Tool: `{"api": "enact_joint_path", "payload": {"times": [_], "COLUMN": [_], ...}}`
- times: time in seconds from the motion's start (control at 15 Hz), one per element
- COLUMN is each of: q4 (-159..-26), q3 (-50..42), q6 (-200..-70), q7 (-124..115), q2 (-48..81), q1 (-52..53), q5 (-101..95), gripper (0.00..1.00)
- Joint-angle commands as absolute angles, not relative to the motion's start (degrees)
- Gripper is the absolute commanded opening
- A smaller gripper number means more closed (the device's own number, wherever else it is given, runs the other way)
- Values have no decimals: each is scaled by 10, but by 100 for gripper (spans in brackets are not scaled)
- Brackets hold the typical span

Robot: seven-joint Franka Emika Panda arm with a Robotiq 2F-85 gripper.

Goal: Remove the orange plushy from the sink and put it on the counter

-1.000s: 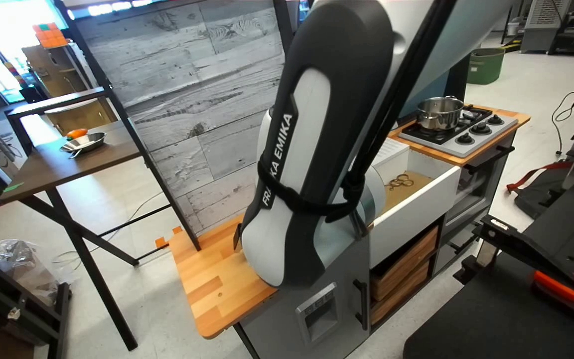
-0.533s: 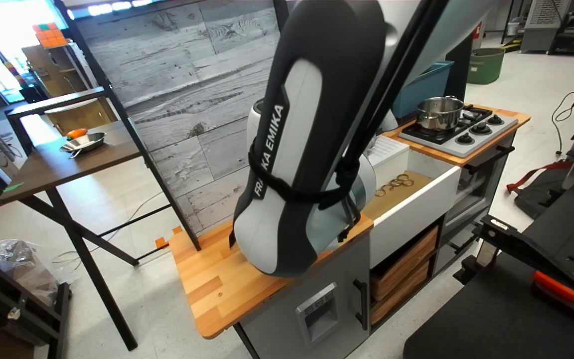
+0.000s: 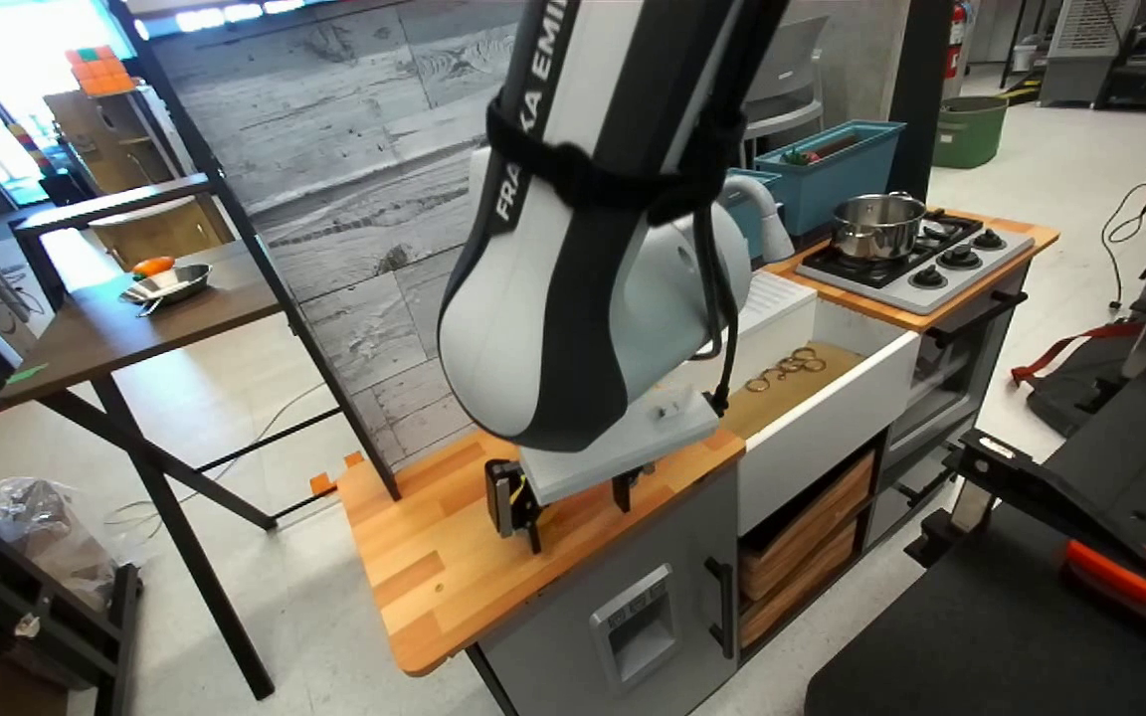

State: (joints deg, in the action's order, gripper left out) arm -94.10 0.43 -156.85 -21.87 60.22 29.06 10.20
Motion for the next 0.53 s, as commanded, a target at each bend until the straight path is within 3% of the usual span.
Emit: {"api": "enact_joint_path", "payload": {"times": [0.0, 0.47], "q4": [-1042, -1224], "q3": [8, -16], "q6": [-1502, -1465], "q7": [-204, -232], "q2": [506, 322], "q1": [265, 224], "q5": [70, 40], "gripper": [100, 100]}}
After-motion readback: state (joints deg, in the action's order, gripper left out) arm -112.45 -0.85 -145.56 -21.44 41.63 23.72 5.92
